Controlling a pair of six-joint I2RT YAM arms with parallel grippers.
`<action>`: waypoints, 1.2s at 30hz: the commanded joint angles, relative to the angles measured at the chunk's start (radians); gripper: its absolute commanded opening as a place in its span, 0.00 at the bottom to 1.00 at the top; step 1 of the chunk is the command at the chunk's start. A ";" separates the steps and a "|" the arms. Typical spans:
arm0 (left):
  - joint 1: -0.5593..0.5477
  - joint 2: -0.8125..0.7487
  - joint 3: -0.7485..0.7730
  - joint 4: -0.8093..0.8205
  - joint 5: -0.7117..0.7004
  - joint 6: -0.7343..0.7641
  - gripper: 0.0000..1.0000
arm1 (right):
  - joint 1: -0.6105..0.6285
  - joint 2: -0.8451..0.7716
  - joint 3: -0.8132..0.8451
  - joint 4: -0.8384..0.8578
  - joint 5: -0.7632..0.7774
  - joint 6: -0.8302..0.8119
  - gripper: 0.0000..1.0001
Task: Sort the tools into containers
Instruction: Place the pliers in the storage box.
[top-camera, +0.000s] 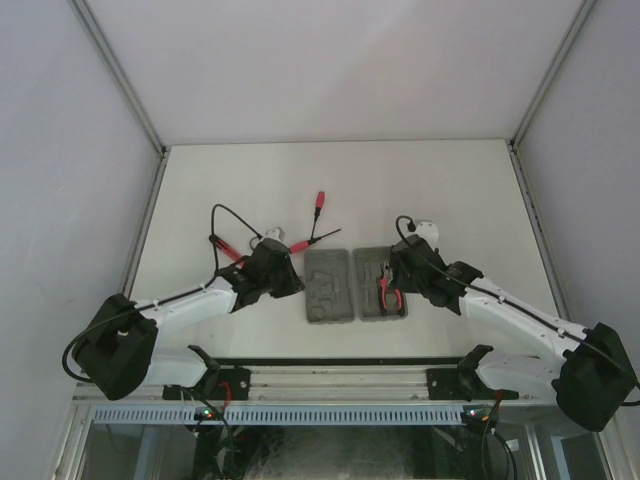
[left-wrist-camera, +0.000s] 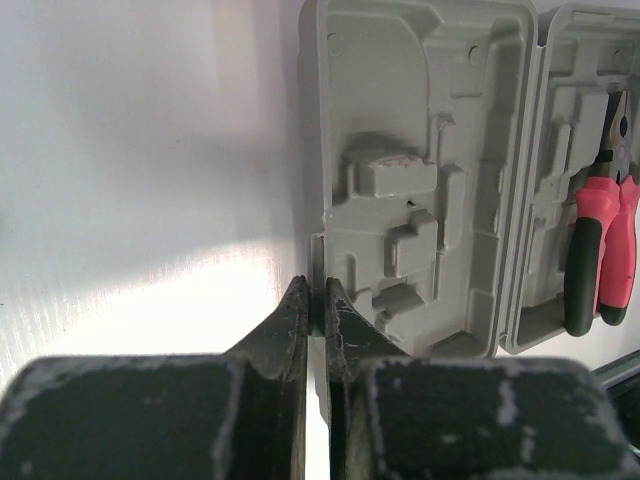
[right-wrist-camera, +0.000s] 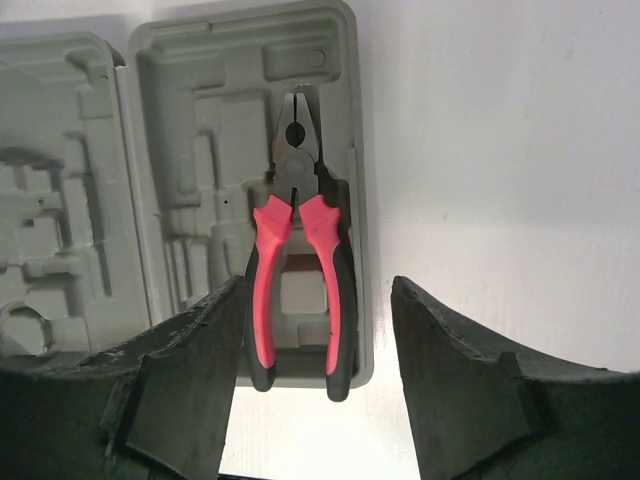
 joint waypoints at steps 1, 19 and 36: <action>0.005 -0.031 0.005 0.004 -0.026 -0.010 0.00 | 0.005 0.018 0.036 0.014 0.019 0.001 0.60; 0.005 -0.033 0.003 0.004 -0.029 -0.017 0.00 | -0.009 0.145 0.091 -0.030 -0.058 -0.044 0.63; 0.005 -0.027 0.005 0.002 -0.027 -0.018 0.00 | 0.011 0.230 0.093 0.016 -0.131 -0.070 0.49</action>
